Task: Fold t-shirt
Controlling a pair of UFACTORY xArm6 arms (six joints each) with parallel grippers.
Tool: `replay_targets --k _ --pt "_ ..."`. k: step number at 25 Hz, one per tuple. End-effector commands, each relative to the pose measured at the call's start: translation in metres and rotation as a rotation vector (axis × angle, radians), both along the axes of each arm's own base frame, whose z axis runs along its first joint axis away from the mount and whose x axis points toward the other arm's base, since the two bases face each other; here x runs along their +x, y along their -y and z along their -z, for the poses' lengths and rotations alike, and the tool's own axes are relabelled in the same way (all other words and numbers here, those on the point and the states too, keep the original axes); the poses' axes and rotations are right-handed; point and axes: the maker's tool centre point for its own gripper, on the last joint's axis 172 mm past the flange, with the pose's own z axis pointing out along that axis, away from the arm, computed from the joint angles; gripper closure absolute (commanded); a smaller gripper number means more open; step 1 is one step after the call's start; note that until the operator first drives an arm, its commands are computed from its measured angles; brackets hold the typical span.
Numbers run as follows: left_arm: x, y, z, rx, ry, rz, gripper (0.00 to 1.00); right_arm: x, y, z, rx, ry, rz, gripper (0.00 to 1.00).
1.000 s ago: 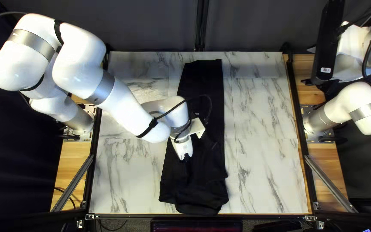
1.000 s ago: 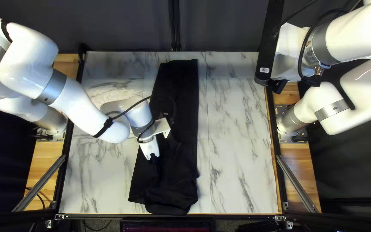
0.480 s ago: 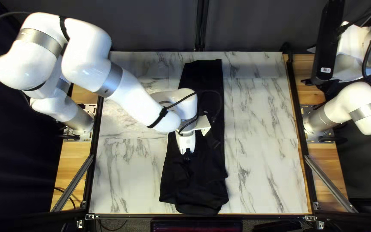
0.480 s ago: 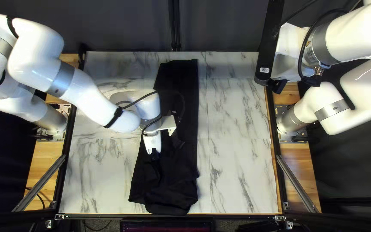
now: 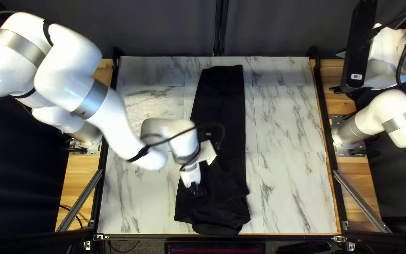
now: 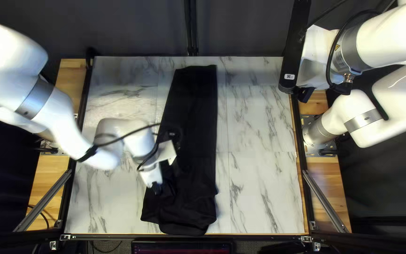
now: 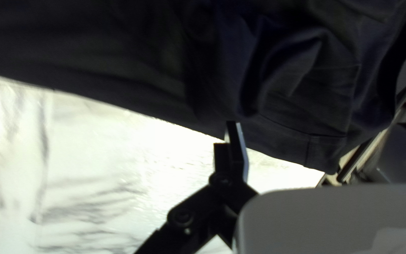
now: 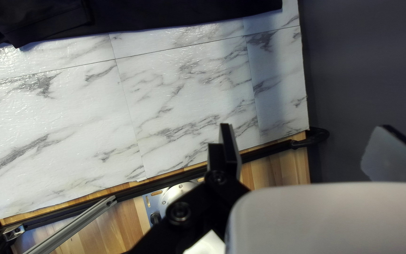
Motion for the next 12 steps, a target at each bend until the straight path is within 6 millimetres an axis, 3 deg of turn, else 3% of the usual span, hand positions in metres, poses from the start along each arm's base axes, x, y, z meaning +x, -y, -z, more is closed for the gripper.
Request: replay_targets --k 1,6,12 --pt "0.007 0.022 0.014 0.053 -0.041 -0.010 0.00 0.000 0.000 0.000 0.000 0.000 0.000 0.00" --pt "0.016 0.009 0.021 0.045 -0.057 -0.004 0.00 0.000 0.000 0.000 0.000 0.000 0.000 0.00" --pt "0.011 -0.048 0.008 0.027 -0.111 0.032 0.00 0.000 0.000 0.000 0.000 0.000 0.000 0.00"
